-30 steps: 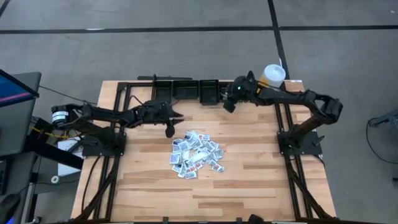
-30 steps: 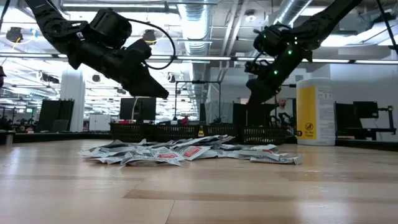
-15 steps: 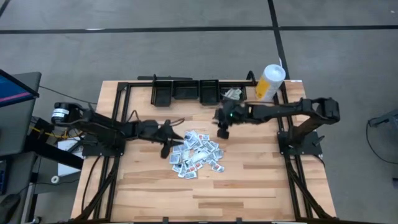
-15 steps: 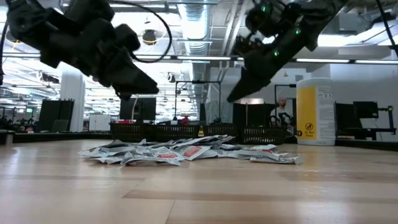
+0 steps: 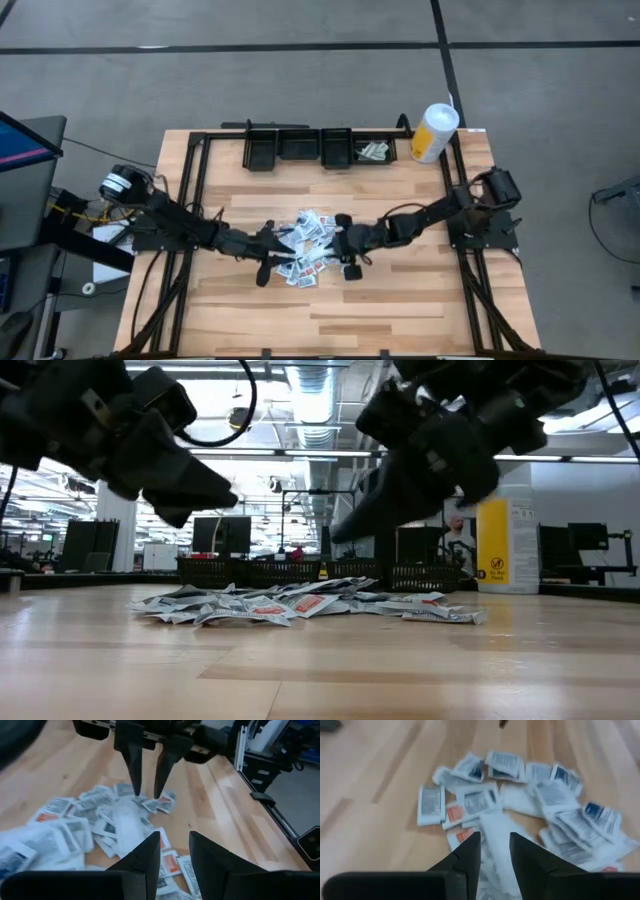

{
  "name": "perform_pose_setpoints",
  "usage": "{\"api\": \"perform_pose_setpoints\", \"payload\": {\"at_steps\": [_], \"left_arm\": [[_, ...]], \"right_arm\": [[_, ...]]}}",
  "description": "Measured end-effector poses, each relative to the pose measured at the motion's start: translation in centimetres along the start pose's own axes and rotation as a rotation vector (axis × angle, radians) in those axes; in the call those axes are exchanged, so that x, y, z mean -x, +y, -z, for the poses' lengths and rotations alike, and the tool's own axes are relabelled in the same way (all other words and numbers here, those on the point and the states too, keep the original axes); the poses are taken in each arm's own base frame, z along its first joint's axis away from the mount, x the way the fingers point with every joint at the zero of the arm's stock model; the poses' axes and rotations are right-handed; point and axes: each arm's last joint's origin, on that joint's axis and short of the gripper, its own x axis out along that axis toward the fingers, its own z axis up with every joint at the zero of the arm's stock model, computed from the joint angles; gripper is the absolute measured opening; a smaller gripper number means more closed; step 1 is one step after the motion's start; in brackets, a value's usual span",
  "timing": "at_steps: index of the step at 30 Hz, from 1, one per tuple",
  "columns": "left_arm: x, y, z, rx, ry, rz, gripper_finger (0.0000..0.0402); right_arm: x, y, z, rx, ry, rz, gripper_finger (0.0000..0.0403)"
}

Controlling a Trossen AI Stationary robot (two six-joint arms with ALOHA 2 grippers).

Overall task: Pick & Place First Aid Supplies
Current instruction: Put the green bandage pack into the right black bin

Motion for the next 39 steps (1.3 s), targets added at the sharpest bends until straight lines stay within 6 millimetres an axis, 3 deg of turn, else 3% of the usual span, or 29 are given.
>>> {"api": "perform_pose_setpoints", "payload": {"at_steps": [10,15,24,39], "left_arm": [[-1.4,-0.6,1.7,0.038,-0.011,0.015,0.0104],[-1.6,-0.6,1.7,0.032,-0.013,0.018,0.0104],[-1.6,-0.6,1.7,0.029,-0.012,0.018,0.0104],[-1.6,-0.6,1.7,0.028,-0.012,0.018,0.0104]], "right_arm": [[-2.0,1.6,0.8,0.061,0.052,0.066,0.0098],[-2.8,1.7,1.0,0.208,0.074,0.062,0.0098],[-2.6,1.6,0.4,0.334,0.063,0.077,0.0098],[-2.7,0.6,1.1,0.335,0.139,0.121,0.0097]]}}
